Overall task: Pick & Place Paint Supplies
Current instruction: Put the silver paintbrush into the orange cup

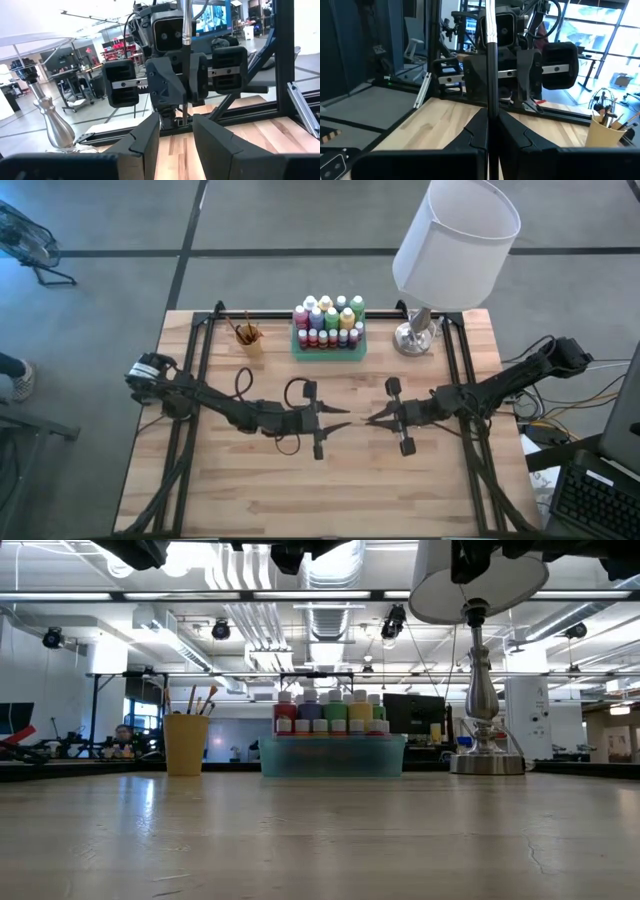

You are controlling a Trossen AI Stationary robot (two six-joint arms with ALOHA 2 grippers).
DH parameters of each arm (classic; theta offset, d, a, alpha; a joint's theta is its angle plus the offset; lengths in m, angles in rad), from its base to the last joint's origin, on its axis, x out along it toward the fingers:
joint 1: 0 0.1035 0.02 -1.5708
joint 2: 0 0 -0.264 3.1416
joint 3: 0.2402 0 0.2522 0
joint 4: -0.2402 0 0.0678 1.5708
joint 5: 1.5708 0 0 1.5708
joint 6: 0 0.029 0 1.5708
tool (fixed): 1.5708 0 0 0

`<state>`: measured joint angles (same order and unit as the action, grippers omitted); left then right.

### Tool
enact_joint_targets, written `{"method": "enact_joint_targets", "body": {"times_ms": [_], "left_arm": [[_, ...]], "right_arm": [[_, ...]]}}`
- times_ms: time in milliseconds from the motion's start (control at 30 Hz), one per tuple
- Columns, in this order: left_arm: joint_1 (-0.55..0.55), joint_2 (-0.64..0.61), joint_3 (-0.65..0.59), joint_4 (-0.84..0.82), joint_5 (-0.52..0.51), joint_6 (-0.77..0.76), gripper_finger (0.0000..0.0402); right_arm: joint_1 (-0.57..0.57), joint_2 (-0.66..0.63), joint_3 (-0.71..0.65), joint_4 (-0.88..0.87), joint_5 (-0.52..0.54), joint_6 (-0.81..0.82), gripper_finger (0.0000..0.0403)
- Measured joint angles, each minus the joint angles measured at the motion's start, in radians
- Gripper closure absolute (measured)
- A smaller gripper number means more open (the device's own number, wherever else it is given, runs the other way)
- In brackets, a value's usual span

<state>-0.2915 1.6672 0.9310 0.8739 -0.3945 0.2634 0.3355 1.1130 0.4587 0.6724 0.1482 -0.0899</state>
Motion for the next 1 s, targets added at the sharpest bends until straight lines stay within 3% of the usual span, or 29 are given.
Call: {"method": "enact_joint_targets", "body": {"times_ms": [200, 500, 1000], "left_arm": [[0.002, 0.000, 0.009, 0.001, 0.005, -0.001, 0.0278], [0.004, 0.000, 0.099, 0.004, 0.130, 0.037, 0.0278], [0.041, 0.002, 0.163, -0.027, 0.199, 0.056, 0.0278]], "right_arm": [[0.000, 0.000, 0.000, 0.000, -0.001, 0.000, 0.0390], [0.000, 0.002, 0.000, -0.001, 0.000, 0.000, 0.0390], [0.000, 0.003, -0.001, 0.012, 0.000, -0.015, 0.0390]]}}
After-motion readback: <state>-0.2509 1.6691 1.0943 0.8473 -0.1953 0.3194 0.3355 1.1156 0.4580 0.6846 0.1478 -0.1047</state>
